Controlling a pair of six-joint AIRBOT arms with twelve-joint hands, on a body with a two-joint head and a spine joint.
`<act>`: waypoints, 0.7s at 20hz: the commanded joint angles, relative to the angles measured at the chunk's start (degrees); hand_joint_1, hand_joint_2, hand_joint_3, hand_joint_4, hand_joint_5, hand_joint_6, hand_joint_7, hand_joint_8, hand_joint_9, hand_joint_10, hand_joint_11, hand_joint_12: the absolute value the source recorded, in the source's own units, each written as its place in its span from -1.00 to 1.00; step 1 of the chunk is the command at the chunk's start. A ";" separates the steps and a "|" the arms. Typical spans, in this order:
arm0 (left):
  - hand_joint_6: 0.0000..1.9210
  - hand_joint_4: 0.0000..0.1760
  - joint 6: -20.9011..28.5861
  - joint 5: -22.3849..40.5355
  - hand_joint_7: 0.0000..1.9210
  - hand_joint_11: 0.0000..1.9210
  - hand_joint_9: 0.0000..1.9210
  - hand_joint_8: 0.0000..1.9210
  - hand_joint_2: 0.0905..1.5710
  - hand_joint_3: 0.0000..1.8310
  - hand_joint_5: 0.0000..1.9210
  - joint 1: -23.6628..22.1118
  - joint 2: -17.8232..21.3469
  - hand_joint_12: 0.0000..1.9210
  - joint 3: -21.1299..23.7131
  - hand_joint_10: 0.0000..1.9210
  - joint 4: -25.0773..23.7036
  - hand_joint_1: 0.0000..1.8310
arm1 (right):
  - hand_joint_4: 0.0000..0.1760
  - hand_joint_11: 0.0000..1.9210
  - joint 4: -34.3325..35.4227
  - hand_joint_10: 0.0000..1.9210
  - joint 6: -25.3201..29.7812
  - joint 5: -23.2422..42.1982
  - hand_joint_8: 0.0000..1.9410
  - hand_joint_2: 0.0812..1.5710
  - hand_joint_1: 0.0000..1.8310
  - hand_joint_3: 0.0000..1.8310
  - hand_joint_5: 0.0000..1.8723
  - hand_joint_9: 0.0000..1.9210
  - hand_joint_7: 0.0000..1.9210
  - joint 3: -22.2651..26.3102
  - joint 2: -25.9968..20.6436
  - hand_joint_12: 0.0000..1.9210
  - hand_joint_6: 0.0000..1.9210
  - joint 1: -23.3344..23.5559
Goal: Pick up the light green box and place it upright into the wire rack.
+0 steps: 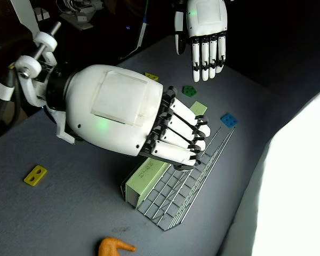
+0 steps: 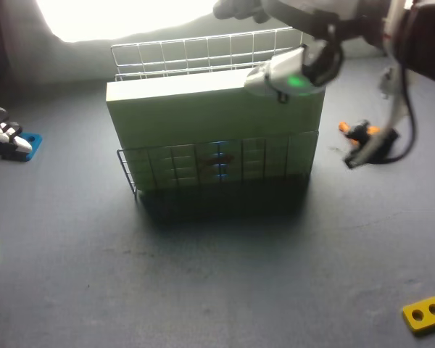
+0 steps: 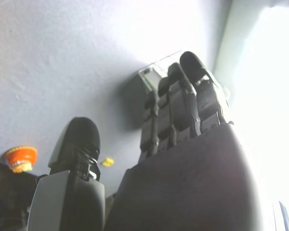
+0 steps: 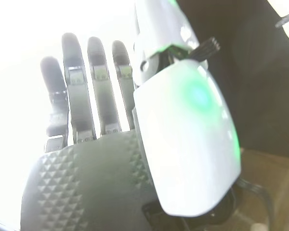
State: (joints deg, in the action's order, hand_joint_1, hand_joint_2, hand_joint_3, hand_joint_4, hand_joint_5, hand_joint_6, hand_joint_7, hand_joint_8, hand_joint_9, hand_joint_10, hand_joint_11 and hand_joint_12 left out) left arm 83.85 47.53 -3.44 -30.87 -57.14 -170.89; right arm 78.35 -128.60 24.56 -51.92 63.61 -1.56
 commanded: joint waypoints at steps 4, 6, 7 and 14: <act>-1.00 -1.00 -0.01 -4.32 -0.78 -1.00 -0.73 -1.00 0.72 -1.00 -0.82 -0.61 -0.07 -0.10 0.75 -1.00 -0.11 -0.54 | -1.00 -0.90 -3.09 -0.67 -3.47 1.94 -0.97 0.37 -0.13 -0.99 -0.40 -0.38 -0.33 7.46 -6.23 0.53 -0.97 1.56; -0.99 -1.00 -0.12 -4.29 -0.76 -1.00 -0.73 -0.99 0.72 -1.00 -0.80 -0.55 0.05 -0.08 1.02 -1.00 -0.01 -0.52 | -1.00 -0.86 -3.09 -0.55 -3.76 1.79 -0.98 0.48 -0.38 -1.00 -0.31 -0.37 -0.23 10.06 -8.92 0.58 -0.97 1.12; -1.00 -1.00 -0.27 -4.22 -0.77 -1.00 -0.73 -1.00 0.73 -1.00 -0.81 -0.26 0.06 -0.08 0.83 -1.00 0.44 -0.55 | -1.00 -0.82 -3.09 -0.44 -4.22 1.82 -0.97 0.55 -0.57 -1.00 -0.25 -0.35 -0.16 11.02 -9.97 0.57 -0.96 1.11; -0.97 -1.00 -0.55 -4.24 -0.18 -0.82 -0.35 -0.88 0.70 -1.00 -0.35 1.18 0.32 0.62 -0.42 -0.44 0.42 -0.52 | -1.00 -0.62 -3.08 0.38 -6.11 2.62 -0.31 0.68 -0.89 -1.00 0.05 -0.32 -0.01 16.44 -15.56 0.90 -0.57 -0.32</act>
State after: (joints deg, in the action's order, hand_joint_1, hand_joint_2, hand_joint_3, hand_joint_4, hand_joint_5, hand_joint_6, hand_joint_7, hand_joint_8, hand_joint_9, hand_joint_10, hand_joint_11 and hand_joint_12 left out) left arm 83.68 47.57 -1.85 -30.65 -57.47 -170.34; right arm 77.89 -134.87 25.32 -35.44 48.40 -2.42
